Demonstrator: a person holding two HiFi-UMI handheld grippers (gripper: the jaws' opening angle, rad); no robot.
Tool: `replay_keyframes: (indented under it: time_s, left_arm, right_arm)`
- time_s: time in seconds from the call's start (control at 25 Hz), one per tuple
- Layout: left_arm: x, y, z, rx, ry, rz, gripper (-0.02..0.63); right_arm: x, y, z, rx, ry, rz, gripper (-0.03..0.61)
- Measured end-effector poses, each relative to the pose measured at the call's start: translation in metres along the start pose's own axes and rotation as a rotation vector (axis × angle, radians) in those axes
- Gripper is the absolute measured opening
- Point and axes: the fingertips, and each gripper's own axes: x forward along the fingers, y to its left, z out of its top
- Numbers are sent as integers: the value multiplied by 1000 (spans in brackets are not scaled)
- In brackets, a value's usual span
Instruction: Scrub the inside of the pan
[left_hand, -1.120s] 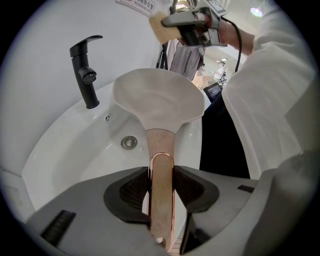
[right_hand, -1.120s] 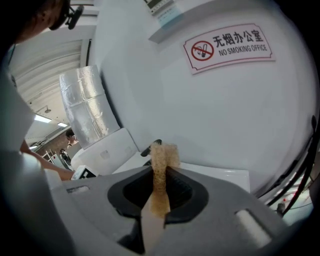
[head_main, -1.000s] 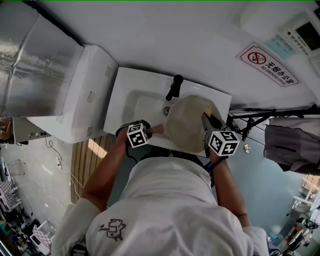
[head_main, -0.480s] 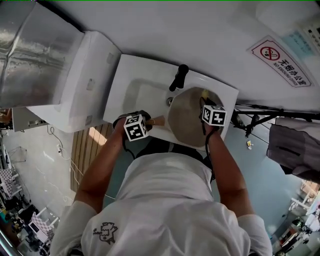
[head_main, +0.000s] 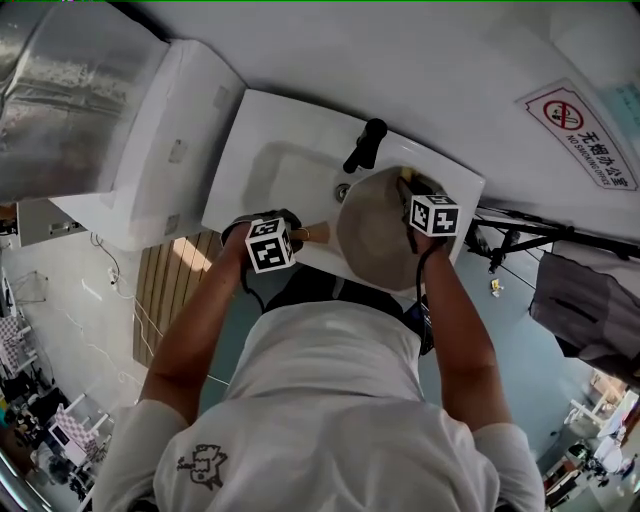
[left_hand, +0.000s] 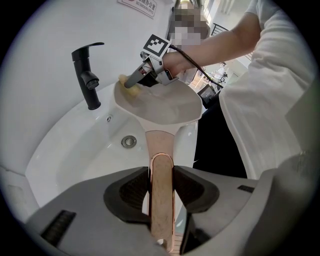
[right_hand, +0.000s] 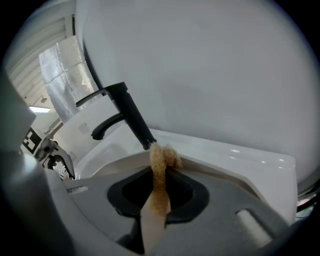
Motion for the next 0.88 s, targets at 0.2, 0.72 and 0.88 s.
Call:
replay_keyframes:
  time_s: [0.2, 0.72, 0.88]
  left_arm:
    - [3, 1, 0, -5, 5, -2, 156]
    - [2, -3, 0, -10, -3, 7, 156]
    - [1, -1, 0, -2, 3, 14, 156]
  right_arm:
    - [15, 26, 7, -11, -6, 127, 69]
    - [28, 110, -23, -21, 87, 408, 69]
    - [27, 130, -28, -15, 102, 463, 74]
